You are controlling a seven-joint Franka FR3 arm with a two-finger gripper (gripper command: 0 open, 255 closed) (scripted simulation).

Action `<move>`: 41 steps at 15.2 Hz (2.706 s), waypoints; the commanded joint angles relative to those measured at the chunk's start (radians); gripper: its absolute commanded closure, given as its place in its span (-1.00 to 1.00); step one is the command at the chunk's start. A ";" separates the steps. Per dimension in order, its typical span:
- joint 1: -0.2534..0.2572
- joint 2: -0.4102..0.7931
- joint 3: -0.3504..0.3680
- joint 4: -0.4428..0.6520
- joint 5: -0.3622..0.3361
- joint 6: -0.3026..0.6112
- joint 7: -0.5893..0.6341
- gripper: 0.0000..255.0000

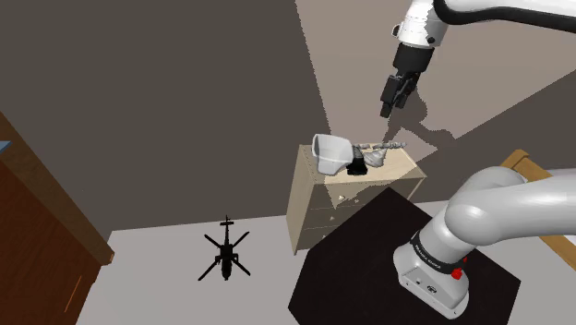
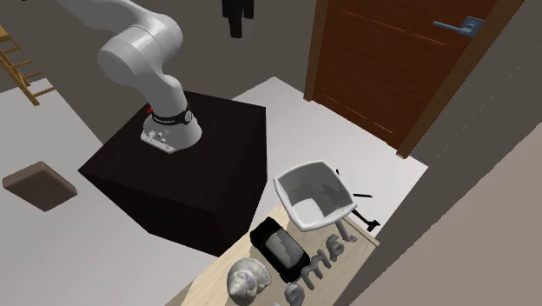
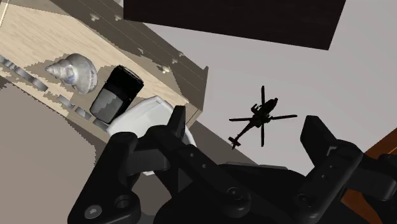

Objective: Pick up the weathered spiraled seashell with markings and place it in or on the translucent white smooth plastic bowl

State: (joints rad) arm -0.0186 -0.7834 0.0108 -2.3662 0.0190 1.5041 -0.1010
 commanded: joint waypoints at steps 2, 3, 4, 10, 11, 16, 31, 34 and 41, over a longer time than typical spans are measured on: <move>-0.003 0.011 -0.019 -0.015 -0.014 0.019 -0.029 -1.00; -0.005 0.023 -0.037 -0.029 -0.028 0.038 -0.057 -1.00; -0.008 0.037 -0.056 -0.042 -0.042 0.057 -0.086 -1.00; -0.027 0.153 -0.165 -0.089 -0.121 0.184 -0.252 -1.00; -0.030 0.178 -0.183 -0.093 -0.132 0.206 -0.279 -1.00; -0.042 0.324 -0.268 -0.088 -0.179 0.320 -0.412 -1.00; -0.083 0.917 -0.425 0.128 -0.135 0.612 -0.830 -1.00; -0.111 1.047 -0.421 0.206 -0.103 0.645 -0.909 -1.00; -0.196 1.341 -0.383 0.432 -0.050 0.679 -1.057 -1.00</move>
State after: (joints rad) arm -0.2036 0.5215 -0.3772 -1.9590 -0.0347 2.1761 -1.1388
